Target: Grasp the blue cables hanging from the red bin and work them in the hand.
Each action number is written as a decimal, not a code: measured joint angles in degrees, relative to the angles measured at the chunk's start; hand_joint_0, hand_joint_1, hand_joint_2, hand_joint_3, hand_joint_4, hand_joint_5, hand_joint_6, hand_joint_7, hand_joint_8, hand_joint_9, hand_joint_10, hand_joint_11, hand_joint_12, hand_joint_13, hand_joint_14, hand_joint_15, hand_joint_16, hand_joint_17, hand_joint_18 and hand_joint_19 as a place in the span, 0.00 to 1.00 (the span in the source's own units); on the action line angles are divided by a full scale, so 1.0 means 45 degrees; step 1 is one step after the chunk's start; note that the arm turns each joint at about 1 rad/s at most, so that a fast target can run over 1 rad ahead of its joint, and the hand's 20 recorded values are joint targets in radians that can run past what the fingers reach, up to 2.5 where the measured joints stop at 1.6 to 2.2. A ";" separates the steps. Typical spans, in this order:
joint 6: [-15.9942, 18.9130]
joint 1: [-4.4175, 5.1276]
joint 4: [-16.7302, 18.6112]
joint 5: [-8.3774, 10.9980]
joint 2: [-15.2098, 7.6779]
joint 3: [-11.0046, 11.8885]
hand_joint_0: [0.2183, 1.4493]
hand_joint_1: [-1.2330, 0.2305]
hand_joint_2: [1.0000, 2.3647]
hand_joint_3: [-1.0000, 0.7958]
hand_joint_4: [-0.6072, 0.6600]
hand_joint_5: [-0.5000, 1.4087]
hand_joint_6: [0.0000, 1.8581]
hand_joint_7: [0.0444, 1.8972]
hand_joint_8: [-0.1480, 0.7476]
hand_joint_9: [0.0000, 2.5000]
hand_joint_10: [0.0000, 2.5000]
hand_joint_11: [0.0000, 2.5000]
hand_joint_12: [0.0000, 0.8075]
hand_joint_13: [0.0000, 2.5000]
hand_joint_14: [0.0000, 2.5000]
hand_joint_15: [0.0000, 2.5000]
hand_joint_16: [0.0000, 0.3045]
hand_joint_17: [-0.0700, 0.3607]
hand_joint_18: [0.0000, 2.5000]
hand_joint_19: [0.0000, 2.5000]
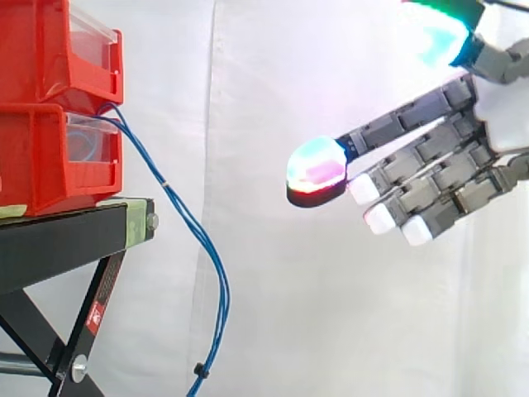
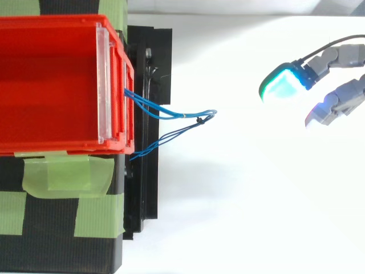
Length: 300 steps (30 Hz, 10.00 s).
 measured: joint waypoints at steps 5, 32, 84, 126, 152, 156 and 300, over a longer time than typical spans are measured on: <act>0.0237 0.0023 0.1113 0.1211 -0.0003 -0.0792 0.44 0.46 0.00 0.07 0.65 0.16 0.00 0.36 0.53 0.22 0.01 0.20 0.52 0.22 0.01 0.17 0.19 0.47 0.18 0.20; 0.2012 0.0339 0.4679 0.4326 -0.1925 -0.2149 0.44 0.46 0.00 0.07 0.66 0.18 0.00 0.37 0.54 0.24 0.01 0.21 0.53 0.24 0.01 0.19 0.19 0.47 0.21 0.22; 0.0790 0.0895 1.0927 0.3093 -0.5681 -0.1047 0.41 0.46 0.00 0.06 0.63 0.14 0.00 0.37 0.54 0.20 0.01 0.20 0.54 0.20 0.01 0.18 0.19 0.47 0.15 0.19; -0.0316 0.0706 1.1653 0.1631 -0.6504 -0.0318 0.42 0.46 0.00 0.07 0.64 0.15 0.00 0.37 0.54 0.23 0.01 0.23 0.54 0.24 0.01 0.21 0.19 0.46 0.18 0.20; -0.0587 0.0564 1.2719 0.1563 -0.7274 -0.0045 0.43 0.46 0.00 0.06 0.64 0.15 0.00 0.37 0.56 0.28 0.01 0.34 0.57 0.33 0.01 0.32 0.19 0.46 0.21 0.22; -0.0567 0.0451 1.2911 0.1309 -0.7351 0.0044 0.42 0.46 0.00 0.07 0.64 0.15 0.00 0.37 0.56 0.28 0.01 0.34 0.58 0.34 0.01 0.34 0.19 0.46 0.22 0.22; -0.0769 -0.0492 1.0712 0.2419 -0.5137 0.0223 0.51 0.42 0.00 0.05 0.64 0.25 0.44 0.56 0.50 0.39 1.00 0.76 0.45 0.45 1.00 0.52 0.15 0.41 0.63 0.77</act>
